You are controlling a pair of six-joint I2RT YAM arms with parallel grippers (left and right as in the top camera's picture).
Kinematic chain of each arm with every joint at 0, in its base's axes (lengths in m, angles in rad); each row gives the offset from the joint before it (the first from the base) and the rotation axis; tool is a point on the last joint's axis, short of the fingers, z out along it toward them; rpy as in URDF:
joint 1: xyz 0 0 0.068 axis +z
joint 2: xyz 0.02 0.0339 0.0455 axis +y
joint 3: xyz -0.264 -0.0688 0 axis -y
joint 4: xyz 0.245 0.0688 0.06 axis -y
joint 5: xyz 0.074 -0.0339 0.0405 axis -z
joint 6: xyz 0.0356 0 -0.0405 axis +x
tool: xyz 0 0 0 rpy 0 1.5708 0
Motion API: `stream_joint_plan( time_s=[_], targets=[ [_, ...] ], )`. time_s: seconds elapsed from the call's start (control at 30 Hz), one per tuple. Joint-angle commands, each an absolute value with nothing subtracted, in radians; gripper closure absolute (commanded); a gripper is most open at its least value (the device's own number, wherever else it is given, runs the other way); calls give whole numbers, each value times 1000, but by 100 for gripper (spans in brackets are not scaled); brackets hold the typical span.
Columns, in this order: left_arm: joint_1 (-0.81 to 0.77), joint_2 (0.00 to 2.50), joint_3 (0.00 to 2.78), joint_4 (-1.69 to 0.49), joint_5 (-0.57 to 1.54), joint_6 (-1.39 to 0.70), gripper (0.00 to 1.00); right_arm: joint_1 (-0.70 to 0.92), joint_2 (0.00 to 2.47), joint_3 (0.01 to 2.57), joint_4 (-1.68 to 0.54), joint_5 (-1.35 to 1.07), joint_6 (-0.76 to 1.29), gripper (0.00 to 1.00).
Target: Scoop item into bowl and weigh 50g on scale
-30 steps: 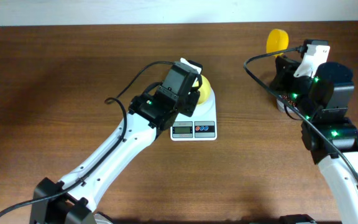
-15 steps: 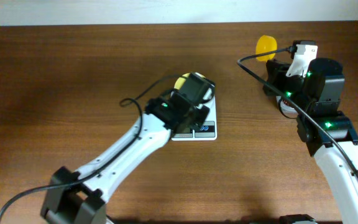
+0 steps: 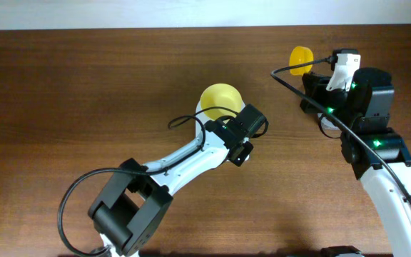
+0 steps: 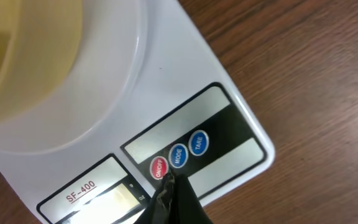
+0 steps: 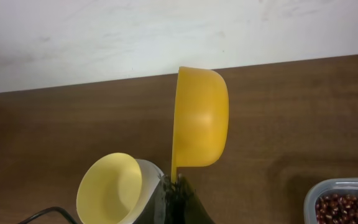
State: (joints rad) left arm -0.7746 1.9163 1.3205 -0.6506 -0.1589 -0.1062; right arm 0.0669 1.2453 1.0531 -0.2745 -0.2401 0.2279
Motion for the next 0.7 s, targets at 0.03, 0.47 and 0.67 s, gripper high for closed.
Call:
stream_joint_plan(
  time_s=[0.03,0.47,0.67],
  targets=[
    [-740,1963,1322,-652,-184,-166,100,64,1229,1068,-265,-224,214,96],
    [-720,1969,1315,-633,-142,-141,100,64,1229,1068,-266,-224,214,96],
    [-724,1969,1310,-625,-135,-125,100,64,1229,1068,-266,-224,214,96]
  ],
)
